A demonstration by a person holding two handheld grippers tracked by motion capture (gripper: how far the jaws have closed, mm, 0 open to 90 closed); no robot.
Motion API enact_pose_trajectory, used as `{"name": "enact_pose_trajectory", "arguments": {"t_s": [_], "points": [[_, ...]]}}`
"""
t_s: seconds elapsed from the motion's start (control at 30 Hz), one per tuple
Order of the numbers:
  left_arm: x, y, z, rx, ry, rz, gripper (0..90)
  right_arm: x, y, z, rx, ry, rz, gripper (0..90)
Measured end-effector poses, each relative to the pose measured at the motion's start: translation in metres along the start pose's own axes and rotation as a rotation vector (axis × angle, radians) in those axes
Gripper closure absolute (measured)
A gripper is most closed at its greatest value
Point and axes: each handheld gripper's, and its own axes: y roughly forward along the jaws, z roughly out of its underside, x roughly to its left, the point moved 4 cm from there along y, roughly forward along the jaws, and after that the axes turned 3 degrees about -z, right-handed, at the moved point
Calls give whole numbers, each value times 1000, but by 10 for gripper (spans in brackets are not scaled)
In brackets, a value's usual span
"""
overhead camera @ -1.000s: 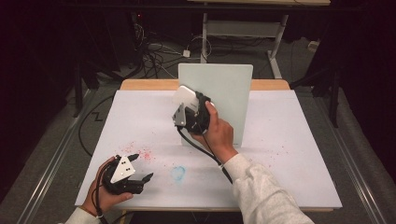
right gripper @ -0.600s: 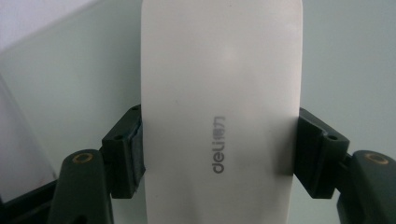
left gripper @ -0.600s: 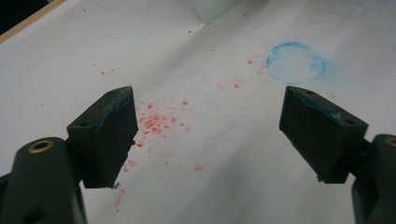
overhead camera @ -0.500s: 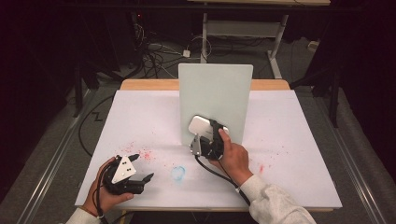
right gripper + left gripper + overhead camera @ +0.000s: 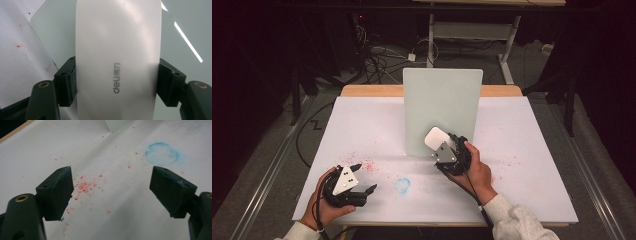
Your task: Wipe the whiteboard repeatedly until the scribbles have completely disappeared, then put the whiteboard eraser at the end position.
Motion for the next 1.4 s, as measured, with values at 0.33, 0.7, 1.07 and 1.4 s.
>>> {"name": "enact_pose_trajectory", "arguments": {"t_s": [0.33,0.7,1.07,1.4], "points": [[0,0,1,7,7,0,185,-17,-19,6,-63,87,-85,309],[1,1,2,11,4,-5,185,-35,-36,15,-99,145,-160,308],[-2,4,-1,18,26,1,185,-41,-53,28,-114,186,-243,308],[-3,4,-2,20,33,-1,185,-33,-58,38,-88,155,-331,308]]}}
